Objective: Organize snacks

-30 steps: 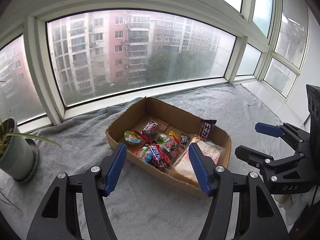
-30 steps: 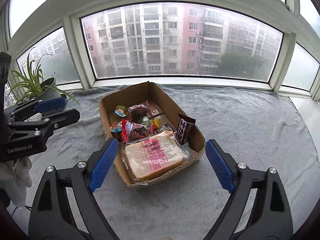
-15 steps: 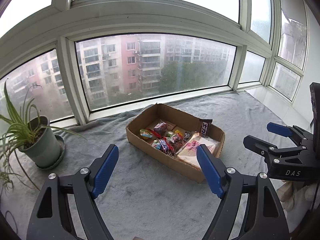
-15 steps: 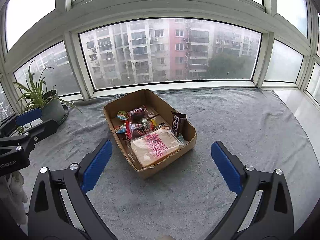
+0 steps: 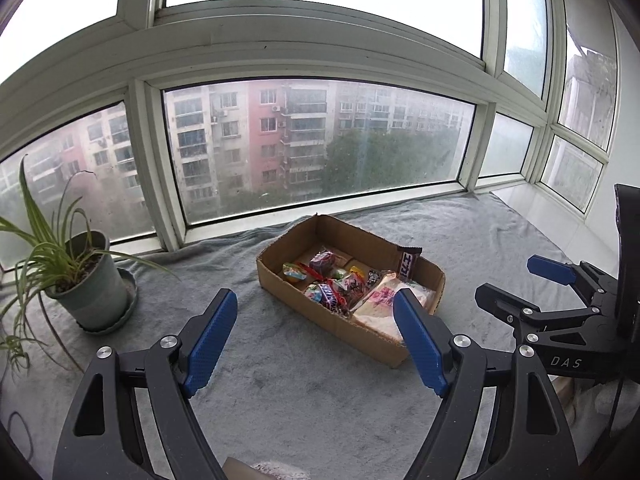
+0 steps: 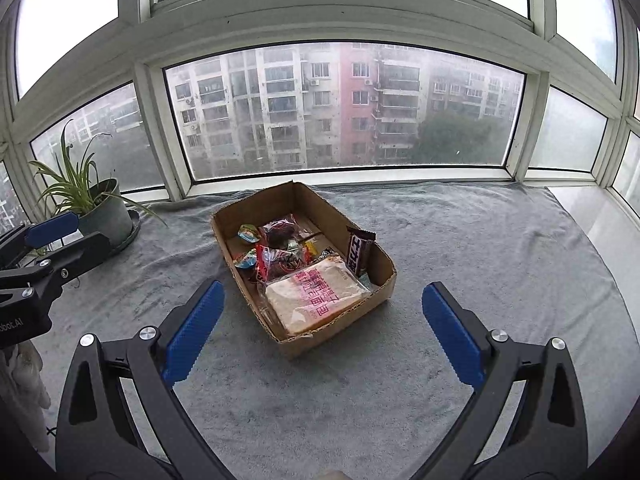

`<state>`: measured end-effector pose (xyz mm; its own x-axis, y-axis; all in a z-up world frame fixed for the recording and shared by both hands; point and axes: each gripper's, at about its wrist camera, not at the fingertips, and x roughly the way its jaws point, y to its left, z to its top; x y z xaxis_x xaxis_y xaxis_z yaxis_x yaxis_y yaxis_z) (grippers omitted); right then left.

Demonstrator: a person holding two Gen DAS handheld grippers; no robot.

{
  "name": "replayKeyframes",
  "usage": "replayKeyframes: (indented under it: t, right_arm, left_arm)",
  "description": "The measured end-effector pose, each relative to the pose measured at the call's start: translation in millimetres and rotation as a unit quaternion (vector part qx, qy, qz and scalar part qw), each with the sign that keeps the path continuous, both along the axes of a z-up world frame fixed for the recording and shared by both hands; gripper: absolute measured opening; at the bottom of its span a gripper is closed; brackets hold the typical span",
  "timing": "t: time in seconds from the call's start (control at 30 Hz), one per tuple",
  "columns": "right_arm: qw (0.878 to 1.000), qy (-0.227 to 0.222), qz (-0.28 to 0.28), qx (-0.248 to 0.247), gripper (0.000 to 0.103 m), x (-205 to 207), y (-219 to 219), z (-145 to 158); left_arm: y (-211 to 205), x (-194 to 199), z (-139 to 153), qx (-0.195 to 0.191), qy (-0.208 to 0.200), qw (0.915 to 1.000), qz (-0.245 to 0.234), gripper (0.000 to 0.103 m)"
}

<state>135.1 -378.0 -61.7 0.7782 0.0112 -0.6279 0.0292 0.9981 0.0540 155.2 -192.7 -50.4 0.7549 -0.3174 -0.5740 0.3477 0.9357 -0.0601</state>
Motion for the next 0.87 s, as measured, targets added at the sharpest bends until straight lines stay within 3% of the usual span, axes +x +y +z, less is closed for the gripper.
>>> replayKeyframes:
  t: [0.87]
  right_arm:
    - [1.0,0.005,0.005,-0.003,0.101,1.9,2.4,-1.7]
  left_arm:
    - [-0.8,-3.0,0.1,0.007,-0.003,1.0,-0.002,0.08]
